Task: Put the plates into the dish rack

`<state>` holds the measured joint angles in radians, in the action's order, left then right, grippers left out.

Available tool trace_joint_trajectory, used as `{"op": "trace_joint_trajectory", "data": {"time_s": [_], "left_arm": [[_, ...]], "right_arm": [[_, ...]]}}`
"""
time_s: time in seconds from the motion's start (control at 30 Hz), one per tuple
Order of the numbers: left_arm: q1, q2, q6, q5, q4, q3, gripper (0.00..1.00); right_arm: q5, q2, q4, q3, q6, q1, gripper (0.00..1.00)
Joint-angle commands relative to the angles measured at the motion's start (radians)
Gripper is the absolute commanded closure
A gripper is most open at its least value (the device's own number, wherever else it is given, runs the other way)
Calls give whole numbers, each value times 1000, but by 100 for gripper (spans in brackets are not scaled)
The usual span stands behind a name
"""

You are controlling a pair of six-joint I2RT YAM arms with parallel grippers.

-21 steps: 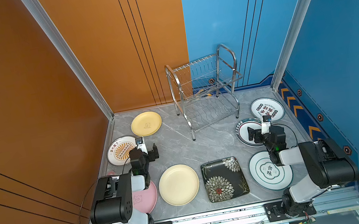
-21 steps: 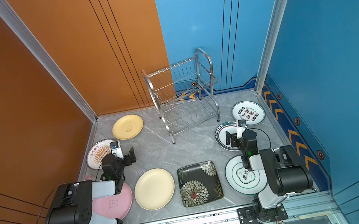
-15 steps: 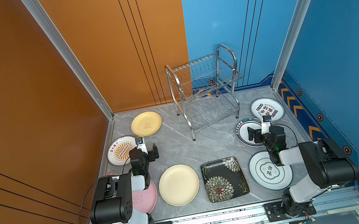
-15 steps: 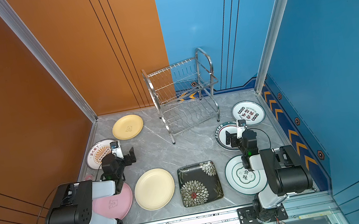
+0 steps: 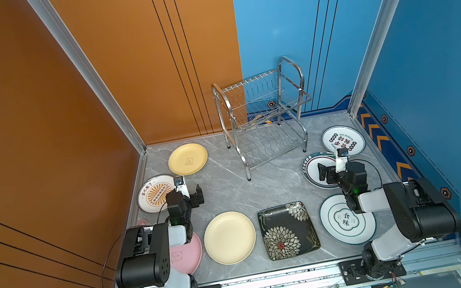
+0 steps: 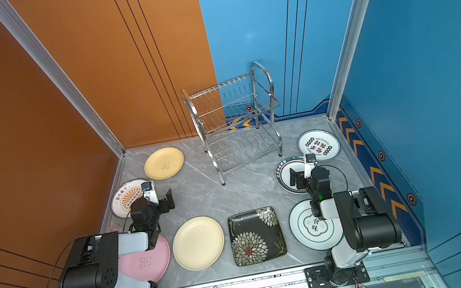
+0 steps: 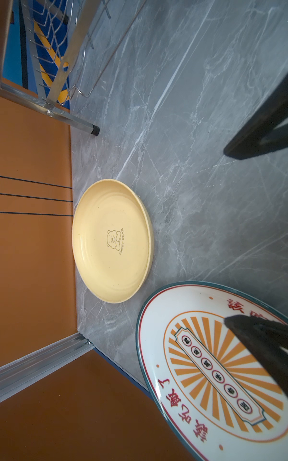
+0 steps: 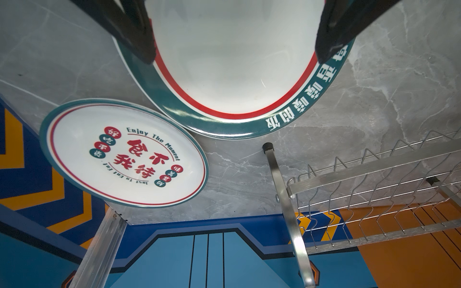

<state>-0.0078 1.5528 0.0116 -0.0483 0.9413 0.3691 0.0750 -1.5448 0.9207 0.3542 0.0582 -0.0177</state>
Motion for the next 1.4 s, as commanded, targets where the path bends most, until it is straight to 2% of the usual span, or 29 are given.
{"op": "trace_joint_trajectory", "data": {"time_s": [0.0,0.1,0.2,0.27,0.4,0.53,0.7,0.87,0.97,1.17,1.37], "left_arm": [[-10,-16,17,-8,-47,17,2],[-27,-112,27,-41,-239,78,2],[-90,-191,55,-103,-440,167,2],[-141,-217,-10,-122,-542,225,2],[-301,-199,-126,-187,-614,316,1],[-461,-97,-252,-233,-650,439,1],[-567,40,-367,-242,-650,565,5],[-602,152,-420,-271,-650,654,8],[-603,185,-436,-320,-649,704,10],[-586,268,-447,-328,-650,786,13],[-573,302,-467,-357,-657,814,27]], "right_arm": [[-23,9,-3,14,-7,7,0],[-31,94,-165,62,-8,12,0],[-34,160,-481,194,6,27,0],[-47,167,-629,278,28,44,0],[-49,147,-741,398,53,73,0],[-29,86,-813,528,67,82,0],[14,4,-860,647,64,81,0],[68,-69,-875,720,59,76,0],[77,-113,-879,753,50,73,0],[115,-200,-860,816,71,46,0],[156,-291,-861,912,72,32,0]]}}
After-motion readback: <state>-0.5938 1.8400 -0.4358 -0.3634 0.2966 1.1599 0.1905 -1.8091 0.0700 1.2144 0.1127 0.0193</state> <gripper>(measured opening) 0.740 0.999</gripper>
